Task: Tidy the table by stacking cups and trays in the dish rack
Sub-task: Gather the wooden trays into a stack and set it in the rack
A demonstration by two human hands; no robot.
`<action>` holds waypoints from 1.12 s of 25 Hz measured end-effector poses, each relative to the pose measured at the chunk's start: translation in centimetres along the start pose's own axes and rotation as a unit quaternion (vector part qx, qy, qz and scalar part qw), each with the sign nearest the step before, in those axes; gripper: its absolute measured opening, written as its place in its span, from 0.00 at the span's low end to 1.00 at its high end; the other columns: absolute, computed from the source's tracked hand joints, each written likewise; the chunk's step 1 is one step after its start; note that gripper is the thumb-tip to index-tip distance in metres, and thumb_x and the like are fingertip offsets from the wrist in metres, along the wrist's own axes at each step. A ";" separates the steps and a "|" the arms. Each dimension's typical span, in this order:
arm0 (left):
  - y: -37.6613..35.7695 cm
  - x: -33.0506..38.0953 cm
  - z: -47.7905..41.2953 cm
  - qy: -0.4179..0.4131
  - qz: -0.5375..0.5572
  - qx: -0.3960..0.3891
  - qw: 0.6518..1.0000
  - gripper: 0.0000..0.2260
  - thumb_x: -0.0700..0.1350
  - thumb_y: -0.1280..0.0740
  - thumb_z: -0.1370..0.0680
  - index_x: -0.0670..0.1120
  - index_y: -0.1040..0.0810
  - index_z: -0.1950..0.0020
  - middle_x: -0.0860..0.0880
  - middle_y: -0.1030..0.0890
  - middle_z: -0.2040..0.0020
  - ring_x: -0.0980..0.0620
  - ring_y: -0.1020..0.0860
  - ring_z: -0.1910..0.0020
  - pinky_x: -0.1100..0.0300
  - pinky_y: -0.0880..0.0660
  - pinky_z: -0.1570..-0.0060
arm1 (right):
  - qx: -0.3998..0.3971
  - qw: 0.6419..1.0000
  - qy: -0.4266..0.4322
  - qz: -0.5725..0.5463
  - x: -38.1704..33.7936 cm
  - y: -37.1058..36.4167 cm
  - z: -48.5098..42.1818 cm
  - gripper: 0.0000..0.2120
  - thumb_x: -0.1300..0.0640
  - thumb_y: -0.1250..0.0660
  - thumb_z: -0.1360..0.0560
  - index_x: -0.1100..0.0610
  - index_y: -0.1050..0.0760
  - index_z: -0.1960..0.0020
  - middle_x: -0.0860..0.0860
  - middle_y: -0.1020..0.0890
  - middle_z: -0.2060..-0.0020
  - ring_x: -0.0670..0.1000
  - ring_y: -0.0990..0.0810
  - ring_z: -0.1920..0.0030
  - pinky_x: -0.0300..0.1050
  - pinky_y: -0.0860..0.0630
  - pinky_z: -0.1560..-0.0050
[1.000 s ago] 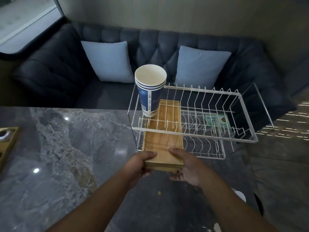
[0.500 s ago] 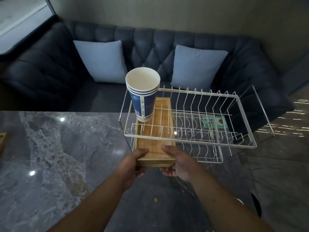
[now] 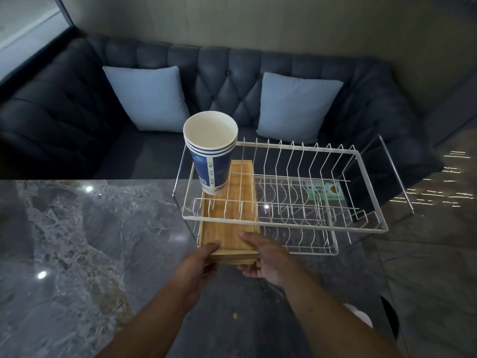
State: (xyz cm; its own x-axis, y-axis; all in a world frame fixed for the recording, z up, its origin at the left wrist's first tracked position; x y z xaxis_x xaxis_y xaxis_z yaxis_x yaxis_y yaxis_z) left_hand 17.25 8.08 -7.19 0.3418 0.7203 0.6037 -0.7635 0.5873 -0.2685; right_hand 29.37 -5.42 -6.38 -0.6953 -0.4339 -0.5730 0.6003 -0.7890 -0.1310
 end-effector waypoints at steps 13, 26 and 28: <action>1.3 -0.9 -1.2 -0.002 0.004 0.031 0.999 0.12 0.45 0.24 0.25 0.40 0.17 0.45 0.45 0.13 0.54 0.51 0.16 0.57 0.60 0.20 0.60 | 0.084 0.991 0.015 0.107 -0.2 1.1 0.4 0.26 0.31 0.27 0.36 0.46 0.29 0.48 0.52 0.17 0.50 0.55 0.15 0.57 0.47 0.16 0.62; 2.8 0.5 3.9 -0.051 -0.270 0.116 0.954 0.45 0.60 0.23 0.28 0.44 0.40 0.20 0.40 0.26 0.29 0.41 0.23 0.37 0.45 0.23 0.40 | 0.166 0.957 0.139 0.193 1.6 2.3 5.1 0.37 0.32 0.34 0.30 0.52 0.34 0.29 0.50 0.22 0.36 0.54 0.21 0.40 0.50 0.24 0.42; 3.1 0.0 5.6 -0.074 -0.344 0.121 0.928 0.43 0.57 0.23 0.28 0.43 0.39 0.20 0.39 0.29 0.27 0.40 0.25 0.34 0.45 0.24 0.38 | 0.191 0.938 0.172 0.232 2.4 2.7 7.2 0.34 0.34 0.34 0.30 0.53 0.31 0.31 0.52 0.20 0.38 0.54 0.20 0.41 0.49 0.24 0.42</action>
State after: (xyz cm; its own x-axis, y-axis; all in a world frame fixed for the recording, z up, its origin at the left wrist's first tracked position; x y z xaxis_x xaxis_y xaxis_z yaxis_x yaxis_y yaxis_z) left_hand 11.80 7.85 -3.83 0.7291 0.1370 0.6706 -0.4996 0.7762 0.3846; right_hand 26.45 -11.73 -2.26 -0.1864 -0.6557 -0.7317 0.5752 -0.6766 0.4598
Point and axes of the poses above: each hand's wrist, its own z-axis away from the middle knuckle, its own y-axis out of the back of the hand, x = y × z, the point moved 9 cm from there along -z, towards the middle knuckle
